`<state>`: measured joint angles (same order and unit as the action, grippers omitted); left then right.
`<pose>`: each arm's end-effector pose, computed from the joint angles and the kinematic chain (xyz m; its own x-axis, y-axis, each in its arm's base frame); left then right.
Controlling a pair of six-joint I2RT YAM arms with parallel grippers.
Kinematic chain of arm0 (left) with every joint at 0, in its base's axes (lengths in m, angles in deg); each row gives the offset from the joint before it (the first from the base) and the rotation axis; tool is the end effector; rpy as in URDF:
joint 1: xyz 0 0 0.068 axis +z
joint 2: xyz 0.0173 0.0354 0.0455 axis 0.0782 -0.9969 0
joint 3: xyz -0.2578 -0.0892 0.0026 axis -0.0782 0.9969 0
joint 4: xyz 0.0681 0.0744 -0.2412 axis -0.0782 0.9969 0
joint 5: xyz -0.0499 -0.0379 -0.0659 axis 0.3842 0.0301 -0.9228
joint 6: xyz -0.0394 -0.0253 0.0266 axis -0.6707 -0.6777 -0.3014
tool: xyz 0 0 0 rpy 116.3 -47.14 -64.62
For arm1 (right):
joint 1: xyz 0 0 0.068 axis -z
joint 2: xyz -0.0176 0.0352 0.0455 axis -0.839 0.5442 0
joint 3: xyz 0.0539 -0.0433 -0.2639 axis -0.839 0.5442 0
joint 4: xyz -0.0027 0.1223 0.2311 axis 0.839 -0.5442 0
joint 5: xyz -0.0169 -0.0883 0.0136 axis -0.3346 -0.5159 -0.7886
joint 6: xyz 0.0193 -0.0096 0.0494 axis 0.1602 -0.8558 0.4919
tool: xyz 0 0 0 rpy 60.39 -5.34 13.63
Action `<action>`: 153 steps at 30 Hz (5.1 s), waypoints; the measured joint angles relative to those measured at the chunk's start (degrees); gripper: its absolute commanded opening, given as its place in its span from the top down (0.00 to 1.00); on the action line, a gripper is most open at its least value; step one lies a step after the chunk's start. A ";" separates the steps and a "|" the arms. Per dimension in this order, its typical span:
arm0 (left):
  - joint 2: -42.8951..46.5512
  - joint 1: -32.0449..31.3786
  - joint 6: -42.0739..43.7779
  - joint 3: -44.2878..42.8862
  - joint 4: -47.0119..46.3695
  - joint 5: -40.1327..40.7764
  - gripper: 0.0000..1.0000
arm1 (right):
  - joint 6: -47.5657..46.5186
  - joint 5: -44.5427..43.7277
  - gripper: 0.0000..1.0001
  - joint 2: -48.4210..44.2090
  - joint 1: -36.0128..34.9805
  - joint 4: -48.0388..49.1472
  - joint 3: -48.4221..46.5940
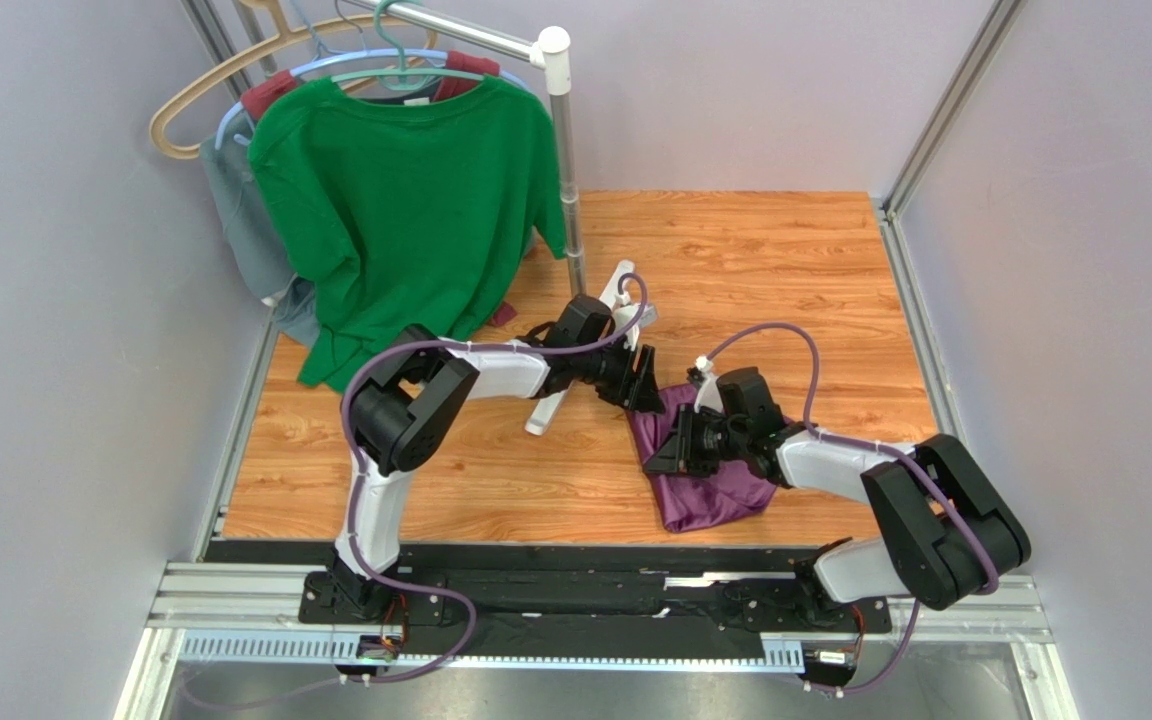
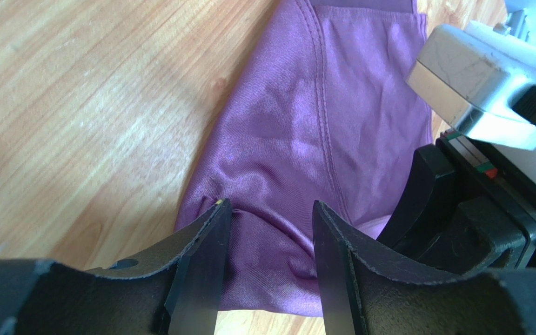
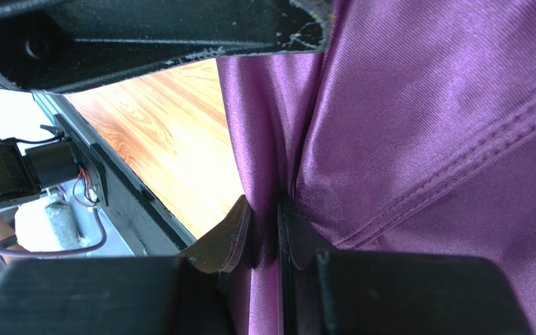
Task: Fold the napkin, place the utensils inside, and roll it up
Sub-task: Roll the napkin with the utensil
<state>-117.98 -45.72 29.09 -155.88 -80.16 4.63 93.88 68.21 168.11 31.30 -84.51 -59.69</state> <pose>0.3124 -0.3000 0.1349 -0.8025 0.2326 -0.5495 0.5854 0.4849 -0.6497 0.1952 0.1147 0.1232 -0.9549 0.0849 -0.2844 -0.1435 0.7066 0.6929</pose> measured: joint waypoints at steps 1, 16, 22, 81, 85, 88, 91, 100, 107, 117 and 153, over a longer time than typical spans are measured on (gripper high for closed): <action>0.33 0.00 0.11 0.35 0.00 0.22 0.44 | -0.17 0.26 1.00 0.00 0.07 -0.02 0.04; 10.01 -0.13 3.78 10.62 1.36 5.68 0.33 | -6.86 3.72 1.00 1.46 0.55 -8.20 -3.65; 17.99 -0.15 4.87 14.25 0.81 7.56 0.32 | -6.32 5.51 1.00 2.91 1.33 -7.63 -3.72; 2.32 -1.36 -8.44 -6.29 19.65 14.40 0.38 | -4.63 9.16 1.00 4.94 4.02 -6.36 -3.45; 0.68 -1.77 -7.48 -8.92 21.64 14.40 0.44 | -4.42 8.96 1.00 4.92 4.00 -6.40 -3.45; 0.24 -1.92 -6.36 -9.77 23.08 14.53 0.50 | -4.24 8.72 1.00 4.83 3.82 -6.40 -3.45; 0.17 -1.90 -5.22 -10.01 24.50 14.56 0.60 | -4.22 8.48 1.00 4.72 3.69 -6.45 -3.45; -0.33 -1.92 -3.96 -10.29 25.53 13.38 0.94 | -4.22 8.09 1.00 4.55 3.37 -6.49 -3.45; -0.44 -1.92 -3.26 -10.73 26.12 12.90 1.00 | -4.20 7.54 0.96 4.17 3.15 -6.75 -3.45; -1.73 -2.05 -0.33 -13.81 31.65 11.69 1.00 | -4.87 3.23 0.67 0.61 2.51 -12.98 -4.33; -2.58 -2.25 2.54 -16.33 38.80 11.28 1.00 | 0.81 -29.11 0.65 -9.42 -26.56 -42.73 -12.55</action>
<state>-120.55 -47.97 31.62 -172.21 -41.37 15.91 94.69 39.09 158.69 4.74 -127.24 -72.23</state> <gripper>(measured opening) 0.028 0.445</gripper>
